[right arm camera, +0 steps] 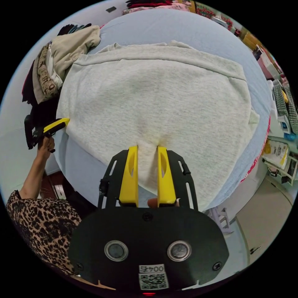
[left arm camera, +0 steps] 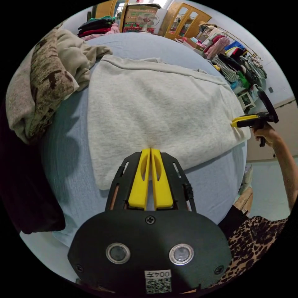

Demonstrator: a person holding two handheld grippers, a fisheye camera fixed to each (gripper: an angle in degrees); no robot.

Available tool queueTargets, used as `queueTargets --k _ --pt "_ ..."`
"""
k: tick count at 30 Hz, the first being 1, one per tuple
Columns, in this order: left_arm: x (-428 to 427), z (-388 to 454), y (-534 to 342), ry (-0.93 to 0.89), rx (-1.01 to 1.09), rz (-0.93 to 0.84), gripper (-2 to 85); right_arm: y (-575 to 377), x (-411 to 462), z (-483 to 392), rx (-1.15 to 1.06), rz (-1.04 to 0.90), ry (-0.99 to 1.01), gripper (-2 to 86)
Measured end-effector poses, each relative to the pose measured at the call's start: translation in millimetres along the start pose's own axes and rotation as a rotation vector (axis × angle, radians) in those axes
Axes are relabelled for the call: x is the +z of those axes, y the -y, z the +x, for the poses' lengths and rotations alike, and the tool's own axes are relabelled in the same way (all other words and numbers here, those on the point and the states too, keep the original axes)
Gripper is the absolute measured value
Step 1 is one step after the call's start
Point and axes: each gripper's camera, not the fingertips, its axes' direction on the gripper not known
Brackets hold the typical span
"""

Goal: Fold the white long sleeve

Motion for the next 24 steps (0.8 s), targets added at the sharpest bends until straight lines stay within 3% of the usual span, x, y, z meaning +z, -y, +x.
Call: queueTargets --k 4,12,16,24 --pt "4 11 9 0.047 0.010 -0.013 0.2 -6 5 10 -0.034 0.002 -0.029 9.3" --pt "-16 64 27 0.017 -0.074 0.025 0.2 -5 10 62 -0.068 -0.094 0.118 9.1" --pt "17 113 50 0.036 -0.104 -0.060 0.2 -5 15 84 -0.118 -0.127 0.141 8.7" --pt "52 161 81 0.277 -0.213 -0.159 0.2 -15 27 90 -0.237 -0.155 -0.029 8.4"
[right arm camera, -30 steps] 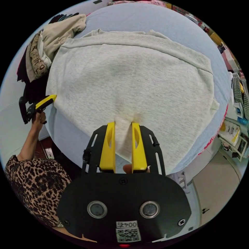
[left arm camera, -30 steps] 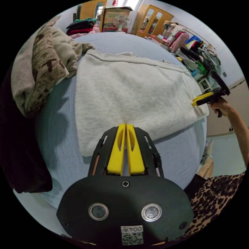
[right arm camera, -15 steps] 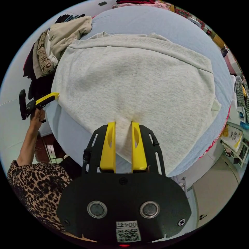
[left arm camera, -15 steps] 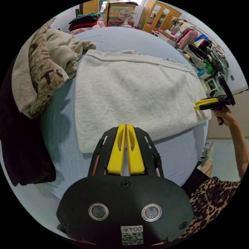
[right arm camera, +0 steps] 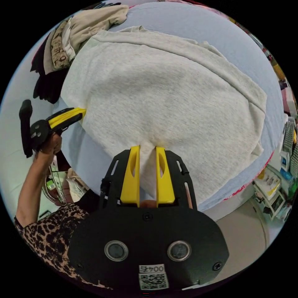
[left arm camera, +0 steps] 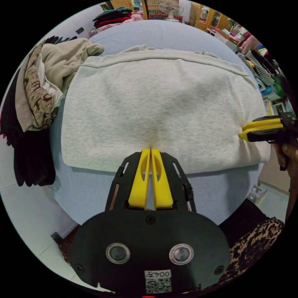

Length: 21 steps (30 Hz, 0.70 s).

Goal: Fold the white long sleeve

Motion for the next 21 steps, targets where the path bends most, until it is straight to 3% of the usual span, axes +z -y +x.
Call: queueTargets --k 6,9,11,16,21 --pt "5 -5 23 -0.063 -0.039 -0.086 0.2 -24 11 30 -0.046 0.059 0.061 8.3" --pt "8 -10 27 -0.105 -0.073 -0.098 0.2 -41 14 59 -0.096 0.100 0.213 7.4" --pt "9 -10 30 -0.111 -0.078 -0.100 0.2 -68 -2 90 -0.143 0.234 0.338 5.6" --pt "10 -2 36 -0.068 -0.050 -0.105 0.2 -126 -22 189 0.158 0.511 0.379 7.3" --pt "11 0 41 -0.055 -0.035 -0.114 0.2 -134 -2 235 0.297 0.491 0.460 8.2"
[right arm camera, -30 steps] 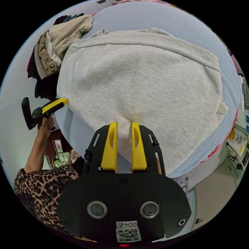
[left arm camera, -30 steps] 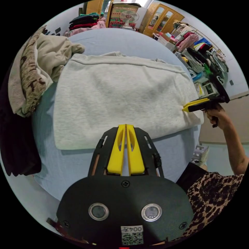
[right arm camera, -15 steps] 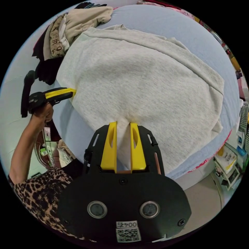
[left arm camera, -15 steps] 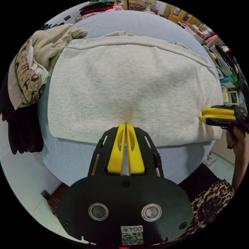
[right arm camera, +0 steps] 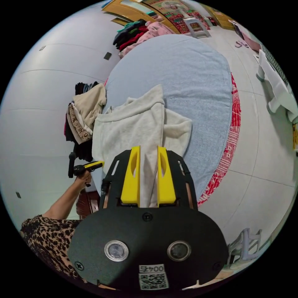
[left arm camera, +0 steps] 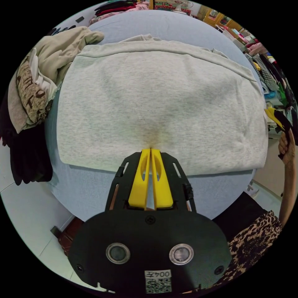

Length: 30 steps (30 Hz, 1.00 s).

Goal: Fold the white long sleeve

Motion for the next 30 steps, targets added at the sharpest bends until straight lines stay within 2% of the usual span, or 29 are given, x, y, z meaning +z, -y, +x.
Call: queueTargets --k 5,9,12,15,20,24,26,30 --pt "2 -11 0 -0.061 -0.036 0.007 0.2 -6 5 2 -0.004 0.017 -0.145 1.2" --pt "3 -18 -1 -0.090 -0.050 0.020 0.2 -9 9 15 -0.015 -0.073 -0.182 3.3" --pt "3 -20 -1 -0.092 -0.039 0.017 0.2 -26 -4 -6 -0.139 -0.069 -0.123 6.9" --pt "3 -21 -1 -0.088 -0.031 0.016 0.3 -58 2 -20 -0.228 -0.167 -0.123 8.3" --pt "3 -26 -5 -0.098 -0.023 0.032 0.3 -115 20 -16 -0.174 -0.243 -0.072 8.3" --pt "4 -32 -8 -0.120 -0.035 0.042 0.2 -123 47 -31 -0.179 -0.278 -0.087 5.1" --pt "4 -35 -10 -0.124 -0.031 0.041 0.2 -121 63 -40 -0.201 -0.317 -0.222 4.3" --pt "3 -38 -11 -0.124 -0.023 0.037 0.2 -117 50 -46 -0.137 -0.319 -0.151 5.1"
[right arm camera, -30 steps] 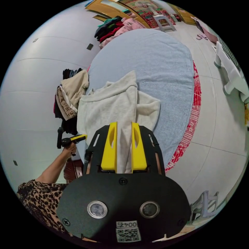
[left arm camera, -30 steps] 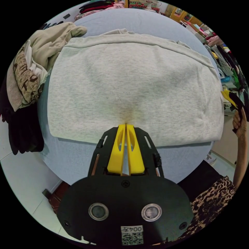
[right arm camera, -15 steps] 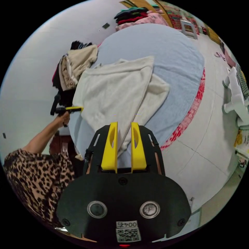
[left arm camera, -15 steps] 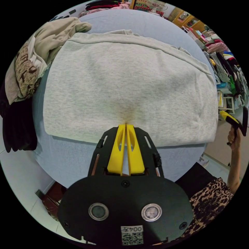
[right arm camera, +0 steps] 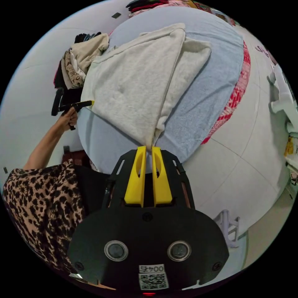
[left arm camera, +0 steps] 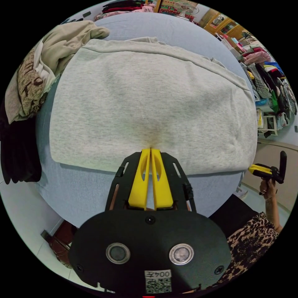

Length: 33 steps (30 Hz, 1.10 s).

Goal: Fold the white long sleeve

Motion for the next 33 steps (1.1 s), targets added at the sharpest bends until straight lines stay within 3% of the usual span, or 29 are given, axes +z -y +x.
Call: queueTargets --k 6,14,18,23,26,29,33 --pt "-2 -6 -7 -0.012 0.004 0.014 0.3 45 -43 -91 -0.194 0.030 -0.093 9.7" --pt "-4 -14 -22 -0.033 -0.009 0.049 0.7 158 57 -174 -0.277 -0.255 -0.408 6.6" --pt "-9 -19 -34 -0.064 0.030 0.088 1.7 169 70 -197 -0.313 -0.268 -0.482 6.6" --pt "-46 -68 -55 0.022 -0.090 0.290 6.5 185 72 -216 -0.300 -0.257 -0.470 6.4" --pt "-18 -108 -44 -0.037 -0.144 0.148 6.6 198 74 -228 -0.288 -0.280 -0.478 6.1" --pt "-19 -122 -43 -0.116 -0.159 0.128 6.0 212 78 -241 -0.267 -0.318 -0.492 6.0" --pt "-19 -112 -47 -0.065 -0.136 0.121 5.8 223 80 -253 -0.243 -0.332 -0.502 5.9"
